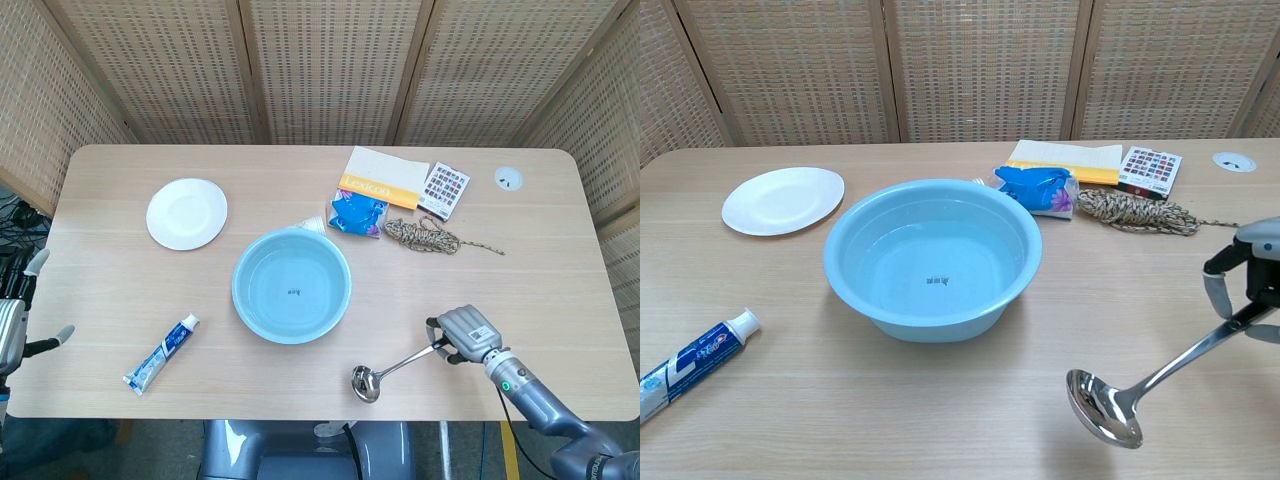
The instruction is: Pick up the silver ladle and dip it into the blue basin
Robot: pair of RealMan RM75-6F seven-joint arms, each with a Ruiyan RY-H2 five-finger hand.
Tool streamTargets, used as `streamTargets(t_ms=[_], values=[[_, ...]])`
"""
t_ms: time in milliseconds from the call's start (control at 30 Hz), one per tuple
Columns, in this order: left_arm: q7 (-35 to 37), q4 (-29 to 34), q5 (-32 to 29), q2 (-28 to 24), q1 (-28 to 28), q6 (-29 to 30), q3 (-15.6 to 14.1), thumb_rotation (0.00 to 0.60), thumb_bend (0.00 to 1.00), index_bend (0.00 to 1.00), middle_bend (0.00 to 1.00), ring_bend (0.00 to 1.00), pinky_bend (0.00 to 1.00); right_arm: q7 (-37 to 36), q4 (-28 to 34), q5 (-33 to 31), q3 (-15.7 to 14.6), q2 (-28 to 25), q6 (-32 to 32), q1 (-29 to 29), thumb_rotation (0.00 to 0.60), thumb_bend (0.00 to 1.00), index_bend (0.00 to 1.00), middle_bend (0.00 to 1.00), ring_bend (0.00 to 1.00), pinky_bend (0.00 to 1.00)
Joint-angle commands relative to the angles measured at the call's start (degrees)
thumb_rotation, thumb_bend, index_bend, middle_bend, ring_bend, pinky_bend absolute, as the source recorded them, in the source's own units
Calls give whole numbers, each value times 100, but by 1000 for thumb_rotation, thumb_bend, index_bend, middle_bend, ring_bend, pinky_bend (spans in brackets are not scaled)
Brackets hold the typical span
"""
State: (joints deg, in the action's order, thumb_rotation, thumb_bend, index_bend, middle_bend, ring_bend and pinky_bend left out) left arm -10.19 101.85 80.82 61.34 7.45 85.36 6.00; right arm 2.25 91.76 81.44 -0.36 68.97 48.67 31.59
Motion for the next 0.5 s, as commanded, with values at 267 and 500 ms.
streamTargets(t_ms=[267, 500], values=[[-11, -37, -106, 17, 41, -87, 30, 600, 0, 0, 0, 0, 0, 444, 1028, -698, 439, -734, -197, 329, 600, 754, 836, 990, 1000, 1000], [0, -67, -265, 30, 99, -163, 114, 600, 0, 0, 0, 0, 0, 1754, 1397, -2313, 958, -847, -600, 1255, 600, 757, 838, 990, 1000, 1000]])
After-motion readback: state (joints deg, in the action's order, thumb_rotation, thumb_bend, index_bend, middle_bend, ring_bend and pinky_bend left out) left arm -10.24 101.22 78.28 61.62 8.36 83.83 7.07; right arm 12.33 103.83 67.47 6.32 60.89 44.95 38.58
